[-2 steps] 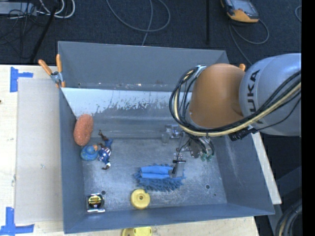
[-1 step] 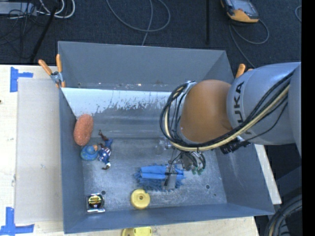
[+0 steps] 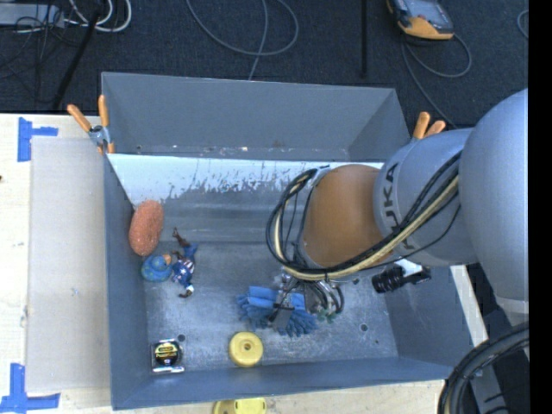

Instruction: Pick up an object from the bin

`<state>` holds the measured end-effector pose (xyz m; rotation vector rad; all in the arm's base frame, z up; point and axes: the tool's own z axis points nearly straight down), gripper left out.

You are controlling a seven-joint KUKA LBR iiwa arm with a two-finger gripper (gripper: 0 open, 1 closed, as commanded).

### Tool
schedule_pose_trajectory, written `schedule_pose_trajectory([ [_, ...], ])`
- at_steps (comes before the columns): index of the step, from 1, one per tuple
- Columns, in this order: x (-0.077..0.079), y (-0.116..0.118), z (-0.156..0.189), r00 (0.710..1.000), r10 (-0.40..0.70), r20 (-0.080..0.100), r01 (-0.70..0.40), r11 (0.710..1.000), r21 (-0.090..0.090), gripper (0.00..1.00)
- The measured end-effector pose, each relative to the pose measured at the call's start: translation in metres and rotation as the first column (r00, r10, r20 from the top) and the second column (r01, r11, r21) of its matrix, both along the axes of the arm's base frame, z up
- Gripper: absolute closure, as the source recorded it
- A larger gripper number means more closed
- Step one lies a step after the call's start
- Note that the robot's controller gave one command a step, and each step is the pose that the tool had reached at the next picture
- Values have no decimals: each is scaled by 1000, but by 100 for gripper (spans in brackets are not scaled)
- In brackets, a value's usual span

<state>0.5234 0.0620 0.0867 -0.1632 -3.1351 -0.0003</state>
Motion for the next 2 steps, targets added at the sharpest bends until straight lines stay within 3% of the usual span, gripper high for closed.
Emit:
schedule_pose_trajectory([
  [1,0,0,0,1000,0,0,0,1000,0,100],
  [2,1,7,121,1000,0,2,0,1000,0,100],
])
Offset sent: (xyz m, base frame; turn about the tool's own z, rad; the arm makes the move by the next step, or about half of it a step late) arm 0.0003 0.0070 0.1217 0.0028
